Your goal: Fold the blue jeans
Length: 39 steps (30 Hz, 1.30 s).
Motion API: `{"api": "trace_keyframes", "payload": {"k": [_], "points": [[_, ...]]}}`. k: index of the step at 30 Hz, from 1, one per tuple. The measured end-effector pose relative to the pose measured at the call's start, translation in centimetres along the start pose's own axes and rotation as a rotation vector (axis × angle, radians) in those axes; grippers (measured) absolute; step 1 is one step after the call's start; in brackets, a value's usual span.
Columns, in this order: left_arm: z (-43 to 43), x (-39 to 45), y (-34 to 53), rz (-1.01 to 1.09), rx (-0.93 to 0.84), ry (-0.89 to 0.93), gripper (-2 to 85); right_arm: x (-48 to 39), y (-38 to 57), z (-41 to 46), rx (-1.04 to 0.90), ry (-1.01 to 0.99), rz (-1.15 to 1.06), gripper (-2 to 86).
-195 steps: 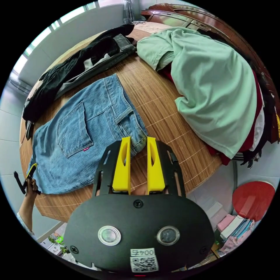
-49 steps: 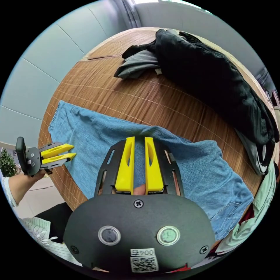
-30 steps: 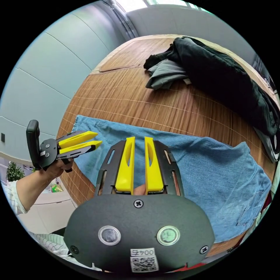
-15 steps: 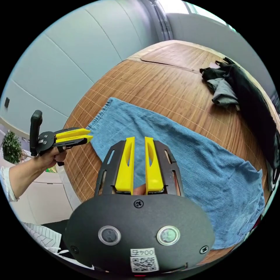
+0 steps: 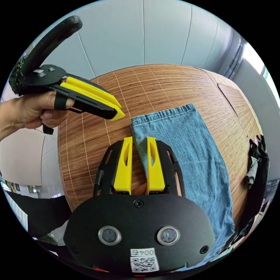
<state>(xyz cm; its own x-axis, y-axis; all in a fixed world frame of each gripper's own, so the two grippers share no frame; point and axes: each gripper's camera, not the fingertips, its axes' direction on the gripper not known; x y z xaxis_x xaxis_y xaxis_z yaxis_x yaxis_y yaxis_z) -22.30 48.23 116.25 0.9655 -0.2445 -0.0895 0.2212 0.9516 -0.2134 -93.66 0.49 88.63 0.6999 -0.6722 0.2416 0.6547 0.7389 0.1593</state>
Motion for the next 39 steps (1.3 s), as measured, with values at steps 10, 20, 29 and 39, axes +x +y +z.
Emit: {"api": "trace_keyframes", "payload": {"k": [10, 20, 29, 39], "points": [[9.0, -3.5, -0.4, 0.056, -0.071, 0.157, 8.0, 2.6, 0.2, -0.8, 0.071, -0.165, 0.261, 3.5], [16.1, -12.0, -1.8, 0.020, -0.096, 0.418, 9.5, 4.7, 2.0, -1.7, 0.148, -0.258, 0.348, 2.8], [20.1, -19.4, -3.0, -0.017, -0.093, 0.592, 12.0, 5.0, 3.0, -2.3, 0.159, -0.239, 0.317, 2.7], [22.7, -24.1, -5.2, -0.118, -0.140, 0.635, 11.4, 4.6, 4.5, -2.6, 0.146, -0.209, 0.253, 3.6]]}}
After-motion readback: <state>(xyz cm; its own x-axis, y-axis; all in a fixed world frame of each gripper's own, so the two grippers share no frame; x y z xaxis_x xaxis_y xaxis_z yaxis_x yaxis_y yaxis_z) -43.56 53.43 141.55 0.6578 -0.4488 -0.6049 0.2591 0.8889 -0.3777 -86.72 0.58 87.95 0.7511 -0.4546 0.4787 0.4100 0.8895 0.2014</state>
